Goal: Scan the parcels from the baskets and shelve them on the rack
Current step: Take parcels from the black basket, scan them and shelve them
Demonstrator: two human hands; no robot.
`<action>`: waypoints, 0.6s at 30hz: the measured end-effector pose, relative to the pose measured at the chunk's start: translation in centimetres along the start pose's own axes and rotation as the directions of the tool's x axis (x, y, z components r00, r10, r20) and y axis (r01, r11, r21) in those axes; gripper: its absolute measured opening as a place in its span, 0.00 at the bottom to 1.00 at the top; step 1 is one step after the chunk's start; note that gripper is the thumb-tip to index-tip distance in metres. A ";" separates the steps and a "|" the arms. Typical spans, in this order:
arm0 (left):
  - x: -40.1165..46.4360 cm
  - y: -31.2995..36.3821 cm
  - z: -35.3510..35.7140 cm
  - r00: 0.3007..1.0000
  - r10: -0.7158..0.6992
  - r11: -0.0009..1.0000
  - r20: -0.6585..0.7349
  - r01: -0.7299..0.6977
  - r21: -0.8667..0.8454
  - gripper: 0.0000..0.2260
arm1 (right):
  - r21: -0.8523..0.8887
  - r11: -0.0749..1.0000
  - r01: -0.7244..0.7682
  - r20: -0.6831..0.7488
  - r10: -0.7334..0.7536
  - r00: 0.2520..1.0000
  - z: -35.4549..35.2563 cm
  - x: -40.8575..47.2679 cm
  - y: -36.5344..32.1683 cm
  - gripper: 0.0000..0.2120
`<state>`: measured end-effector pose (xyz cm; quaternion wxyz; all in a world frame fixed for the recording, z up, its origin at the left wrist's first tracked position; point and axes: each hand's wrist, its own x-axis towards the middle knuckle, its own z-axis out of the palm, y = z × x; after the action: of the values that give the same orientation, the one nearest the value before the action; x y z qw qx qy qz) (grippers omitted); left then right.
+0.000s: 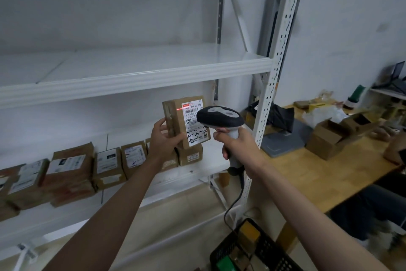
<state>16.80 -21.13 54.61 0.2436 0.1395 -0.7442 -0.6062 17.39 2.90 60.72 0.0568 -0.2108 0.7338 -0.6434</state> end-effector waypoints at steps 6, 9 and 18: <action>0.8 -0.6 -0.7 1.000 0.005 0.999 0.012 -0.006 0.039 0.38 | 0.004 0.999 -0.048 -0.010 0.048 0.999 0.5 0.2 0.4 0.05; 1.2 -1.0 -0.4 1.000 -0.002 0.999 0.019 0.001 0.048 0.38 | -0.005 0.998 -0.061 -0.018 0.061 0.998 0.4 0.5 0.9 0.05; 2.9 -1.8 3.1 0.992 -0.097 0.994 0.085 0.093 0.054 0.37 | 0.082 0.990 -0.117 -0.072 0.123 0.990 -1.2 3.7 3.8 0.07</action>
<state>12.49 -20.40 52.97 0.1781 0.1542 -0.7615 -0.6038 12.74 2.95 57.97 0.0752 -0.1388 0.7212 -0.6745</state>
